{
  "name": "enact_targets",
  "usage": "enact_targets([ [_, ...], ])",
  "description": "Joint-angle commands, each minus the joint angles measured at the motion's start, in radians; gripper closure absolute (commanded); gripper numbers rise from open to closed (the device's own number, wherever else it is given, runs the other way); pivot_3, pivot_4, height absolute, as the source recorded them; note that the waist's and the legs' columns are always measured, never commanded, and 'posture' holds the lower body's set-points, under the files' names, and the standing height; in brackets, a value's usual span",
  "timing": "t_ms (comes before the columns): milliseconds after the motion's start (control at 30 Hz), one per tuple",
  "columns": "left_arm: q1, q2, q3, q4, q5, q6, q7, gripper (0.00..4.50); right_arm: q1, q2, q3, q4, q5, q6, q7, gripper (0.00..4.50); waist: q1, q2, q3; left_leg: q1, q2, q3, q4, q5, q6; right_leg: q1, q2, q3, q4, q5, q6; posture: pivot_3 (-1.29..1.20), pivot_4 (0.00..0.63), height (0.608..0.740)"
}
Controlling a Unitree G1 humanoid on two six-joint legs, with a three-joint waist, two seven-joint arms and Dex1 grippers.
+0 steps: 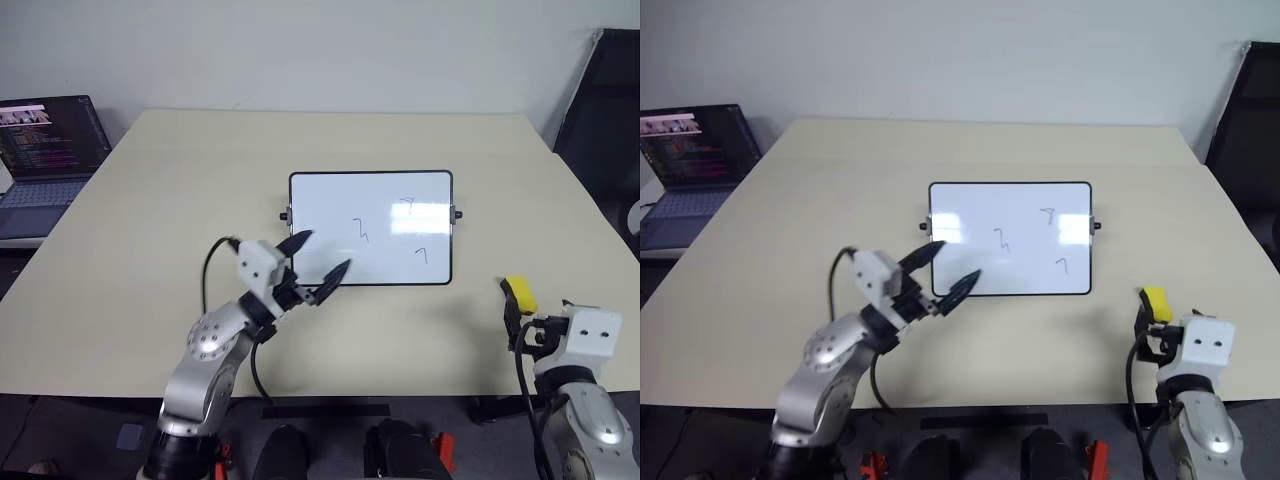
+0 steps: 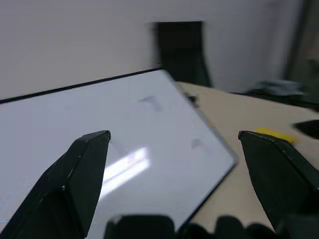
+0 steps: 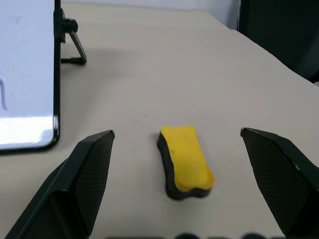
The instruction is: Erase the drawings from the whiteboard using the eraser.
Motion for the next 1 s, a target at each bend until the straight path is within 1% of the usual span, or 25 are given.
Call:
enact_targets([
  [33, -0.081, 0.017, -0.067, 0.072, -0.02, -0.009, -0.143, 0.0, -0.053, -0.038, -0.031, 0.015, 0.027, 0.058, 0.007, 0.07, -0.001, 0.0, 0.0, 0.0, 0.0, 0.0, 0.0, 0.0, 0.0, 0.0, 0.0, 0.0, 0.0, 0.0, 0.001, 0.0, 0.15, 0.74],
  [200, -0.178, 0.025, -0.138, 0.191, 0.002, -0.046, -0.3, 0.0, -0.111, -0.083, -0.059, 0.057, 0.072, 0.135, 0.029, 0.07, -0.001, 0.001, 0.0, 0.0, -0.001, 0.0, 0.002, 0.0, 0.0, 0.0, 0.0, -0.001, 0.0, 0.001, 0.001, 0.0, 0.15, 0.74],
  [367, -0.209, 0.028, -0.18, 0.261, 0.047, -0.109, -0.379, 0.0, -0.174, -0.115, -0.062, 0.121, 0.1, 0.18, 0.046, 0.07, -0.002, 0.001, 0.0, 0.0, -0.001, 0.0, 0.001, 0.0, 0.0, 0.0, 0.0, 0.0, 0.0, 0.001, 0.002, 0.0, 0.15, 0.74],
  [500, -0.201, 0.024, -0.181, 0.272, 0.059, -0.131, -0.39, 0.0, -0.221, -0.106, -0.075, 0.17, 0.131, 0.212, 0.034, 0.07, -0.001, 0.001, 0.0, -0.001, -0.001, 0.0, 0.001, 0.0, 0.0, 0.0, 0.0, 0.0, 0.0, 0.001, 0.002, 0.0, 0.15, 0.74],
  [633, -0.197, 0.024, -0.176, 0.275, 0.065, -0.137, -0.395, 0.0, -0.265, -0.121, -0.087, 0.227, 0.137, 0.213, 0.034, 0.07, -0.001, 0.001, 0.0, -0.001, -0.001, -0.001, 0.001, 0.0, 0.0, 0.0, 0.0, 0.0, 0.0, 0.001, 0.002, 0.0, 0.15, 0.74],
  [1000, -0.185, 0.037, -0.167, 0.267, 0.077, -0.142, -0.388, 0.0, -0.285, -0.129, -0.104, 0.323, 0.155, 0.193, 0.04, 0.07, -0.001, 0.001, 0.0, -0.001, -0.001, -0.001, 0.001, 0.0, 0.0, 0.0, 0.0, 0.001, 0.0, 0.002, 0.003, 0.0, 0.15, 0.74],
])
